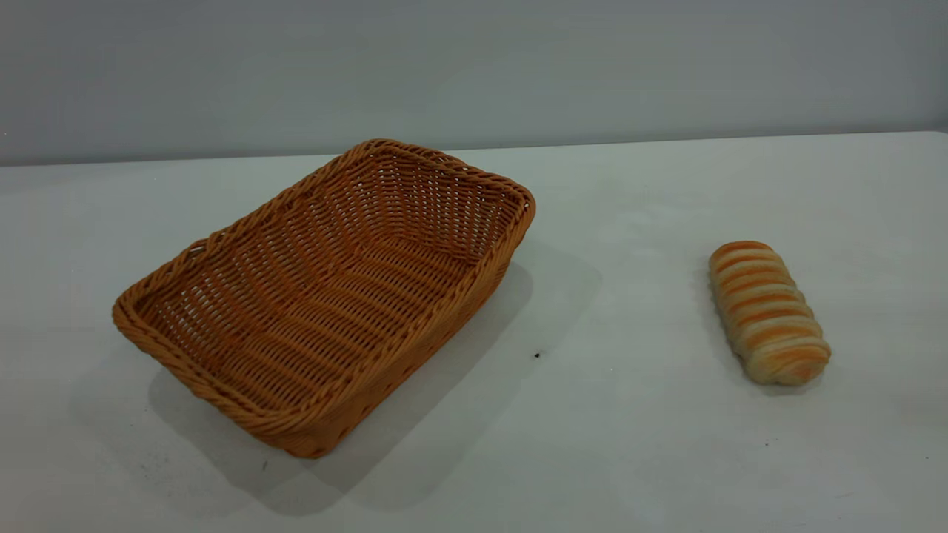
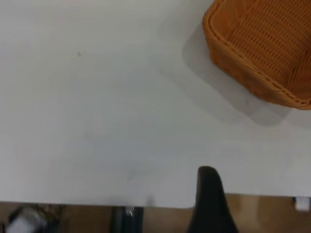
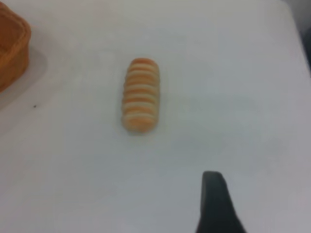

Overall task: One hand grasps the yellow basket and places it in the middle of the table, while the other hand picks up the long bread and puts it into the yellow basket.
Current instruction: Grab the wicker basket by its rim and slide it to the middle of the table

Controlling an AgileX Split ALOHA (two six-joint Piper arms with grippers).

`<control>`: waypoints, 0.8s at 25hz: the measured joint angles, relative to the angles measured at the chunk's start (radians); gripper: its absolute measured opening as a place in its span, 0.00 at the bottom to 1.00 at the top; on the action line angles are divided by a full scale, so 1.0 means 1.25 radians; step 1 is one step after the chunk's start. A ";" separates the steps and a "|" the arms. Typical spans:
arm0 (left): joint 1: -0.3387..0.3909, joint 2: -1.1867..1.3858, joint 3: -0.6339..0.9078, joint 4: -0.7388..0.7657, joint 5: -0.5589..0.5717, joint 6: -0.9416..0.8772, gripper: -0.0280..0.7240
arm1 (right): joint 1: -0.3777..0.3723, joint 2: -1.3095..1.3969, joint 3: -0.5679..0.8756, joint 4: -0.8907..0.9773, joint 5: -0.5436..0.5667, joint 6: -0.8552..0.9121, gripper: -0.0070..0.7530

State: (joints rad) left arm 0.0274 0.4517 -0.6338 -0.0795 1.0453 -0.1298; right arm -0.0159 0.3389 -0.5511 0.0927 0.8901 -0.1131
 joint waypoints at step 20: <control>-0.036 0.924 -0.010 -0.426 -0.582 0.012 0.78 | 0.175 0.744 -0.081 0.980 -0.440 -0.908 0.69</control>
State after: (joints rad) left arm -0.0170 1.6067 -0.6469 -0.6121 0.3176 -0.1151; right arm 0.2022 1.2690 -0.6518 1.3177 0.3397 -1.2477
